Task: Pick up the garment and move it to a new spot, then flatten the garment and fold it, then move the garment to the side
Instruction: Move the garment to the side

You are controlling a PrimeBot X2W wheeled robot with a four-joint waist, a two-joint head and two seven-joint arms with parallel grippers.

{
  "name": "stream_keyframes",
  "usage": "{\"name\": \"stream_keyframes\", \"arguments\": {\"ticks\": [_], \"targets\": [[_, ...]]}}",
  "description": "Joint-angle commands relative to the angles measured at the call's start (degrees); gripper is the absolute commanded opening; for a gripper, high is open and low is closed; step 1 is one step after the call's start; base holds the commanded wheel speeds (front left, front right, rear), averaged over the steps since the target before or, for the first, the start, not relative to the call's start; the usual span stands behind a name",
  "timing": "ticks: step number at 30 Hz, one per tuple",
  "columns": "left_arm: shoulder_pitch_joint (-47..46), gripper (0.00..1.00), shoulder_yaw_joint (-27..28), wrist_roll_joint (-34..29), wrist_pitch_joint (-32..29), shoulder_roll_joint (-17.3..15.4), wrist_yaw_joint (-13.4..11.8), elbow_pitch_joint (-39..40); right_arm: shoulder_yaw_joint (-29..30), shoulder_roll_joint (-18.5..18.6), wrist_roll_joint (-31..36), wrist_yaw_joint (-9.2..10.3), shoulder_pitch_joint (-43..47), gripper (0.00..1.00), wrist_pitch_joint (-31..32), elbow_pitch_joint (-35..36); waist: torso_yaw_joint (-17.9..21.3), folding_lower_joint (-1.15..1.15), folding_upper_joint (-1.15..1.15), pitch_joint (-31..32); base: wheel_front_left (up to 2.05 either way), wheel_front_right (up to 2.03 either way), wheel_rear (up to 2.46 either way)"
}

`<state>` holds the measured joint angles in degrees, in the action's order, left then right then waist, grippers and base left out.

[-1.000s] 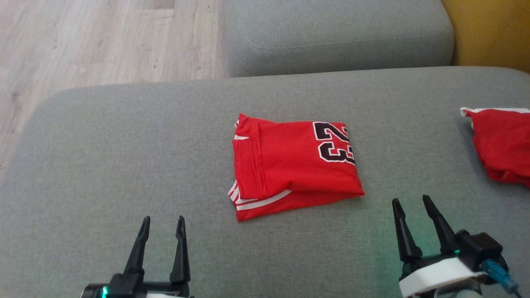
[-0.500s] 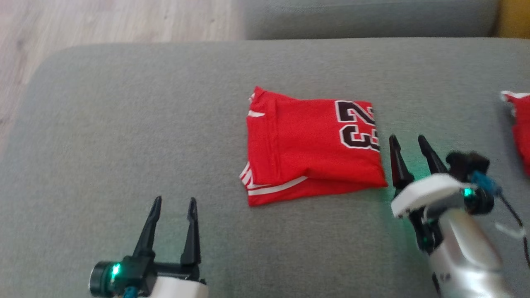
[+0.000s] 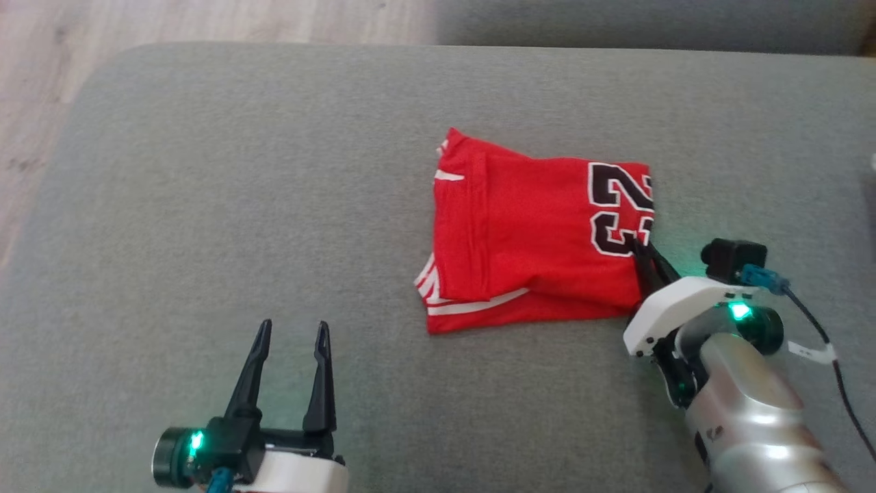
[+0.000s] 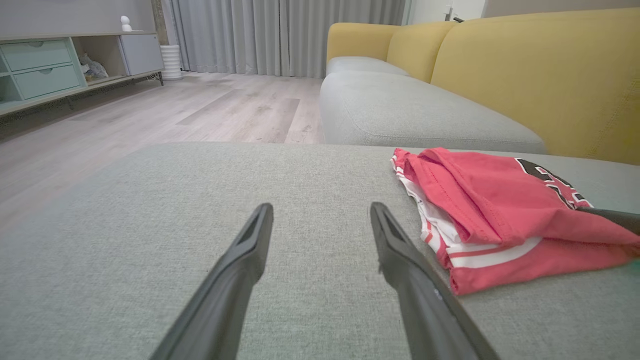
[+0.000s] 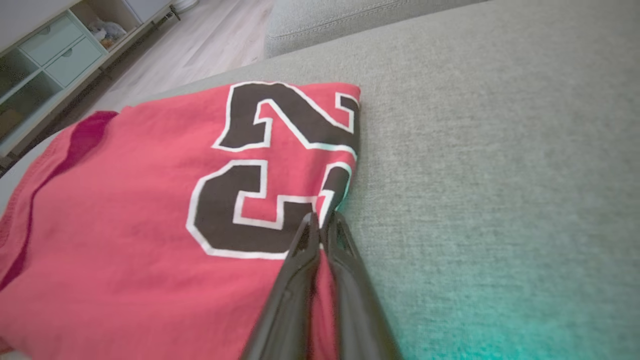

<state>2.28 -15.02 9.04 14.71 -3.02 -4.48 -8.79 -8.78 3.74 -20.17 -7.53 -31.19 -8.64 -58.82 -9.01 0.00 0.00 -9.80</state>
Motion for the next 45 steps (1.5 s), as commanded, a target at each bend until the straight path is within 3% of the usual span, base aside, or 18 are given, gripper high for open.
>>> {"name": "stream_keyframes", "arguments": {"ticks": [1,4,9,16,18,19,20,21,24,29,34,38,42,45], "targets": [[-1.9,1.00,1.8,0.2,0.3,0.1,-0.3,2.0,-1.5,0.1,1.0,0.04,-0.6,0.00,-0.9,-0.2,1.5,0.00,0.00,-0.2,0.00,0.00,0.00],[-2.1,1.00,2.1,0.4,0.3,0.1,-0.5,2.5,-1.8,3.1,2.6,0.04,-2.4,0.00,-2.1,0.6,4.1,0.00,0.00,-1.3,0.00,0.00,0.00],[-3.8,1.00,2.2,0.6,0.3,0.1,-0.6,2.9,-0.5,11.1,5.2,0.04,-5.4,0.00,-1.6,3.1,8.3,0.00,0.00,-4.3,0.00,0.00,0.00],[-6.7,1.00,1.9,-0.1,0.3,0.1,-0.2,2.7,4.0,24.0,10.0,0.04,-8.6,0.00,1.5,11.2,11.5,0.00,0.00,-7.6,0.00,0.00,0.00],[-7.0,1.00,1.9,-0.2,0.3,0.1,-0.2,2.7,5.1,25.8,10.6,0.04,-8.8,0.04,2.3,12.8,11.7,0.00,0.00,-7.9,0.00,0.00,0.00],[-7.2,1.00,1.9,-0.2,0.3,0.1,-0.2,2.6,6.2,27.3,11.3,0.04,-8.8,0.19,3.4,14.5,11.9,0.00,0.00,-8.1,0.00,0.00,0.00],[-7.4,1.00,2.0,-0.3,0.3,0.1,-0.2,2.6,7.4,28.7,11.8,0.04,-8.6,0.48,4.6,16.2,12.0,0.00,0.00,-8.3,0.00,0.00,0.00],[-7.6,1.00,2.0,-0.3,0.3,0.1,-0.1,2.5,8.8,30.1,12.3,0.04,-8.2,0.96,5.5,17.8,12.0,0.00,0.00,-8.4,0.00,0.00,0.00],[-8.1,1.00,1.8,-0.1,0.3,0.1,0.2,2.2,13.0,32.8,14.8,0.04,-6.4,1.00,7.9,22.1,11.9,0.00,0.00,-8.6,0.00,0.00,0.00],[-8.6,1.00,1.8,0.8,0.3,0.1,0.4,2.0,17.7,28.7,18.7,0.04,-1.5,1.00,8.7,30.2,10.7,0.00,0.00,-6.9,0.00,0.00,0.00],[-8.1,1.00,1.7,1.4,0.3,0.1,-0.3,1.8,16.8,17.1,20.0,0.04,5.8,1.00,6.4,36.9,8.2,0.00,0.00,-2.9,0.00,0.00,0.00],[-6.7,1.00,1.4,2.8,0.3,0.1,-0.7,1.6,11.2,10.1,17.3,0.04,12.3,1.00,2.0,37.1,5.5,0.00,0.00,1.6,0.00,0.00,0.00],[-4.1,1.00,1.3,3.5,0.3,0.1,-0.4,1.5,3.1,6.2,10.5,0.04,17.6,1.00,-4.6,34.2,3.2,0.00,0.00,6.6,0.00,0.00,0.00],[-1.7,1.00,2.0,2.6,0.3,0.1,-1.0,1.5,-1.4,4.7,7.2,0.04,21.5,1.00,-6.2,32.8,1.7,0.00,0.00,9.7,0.00,0.00,0.00]]}}
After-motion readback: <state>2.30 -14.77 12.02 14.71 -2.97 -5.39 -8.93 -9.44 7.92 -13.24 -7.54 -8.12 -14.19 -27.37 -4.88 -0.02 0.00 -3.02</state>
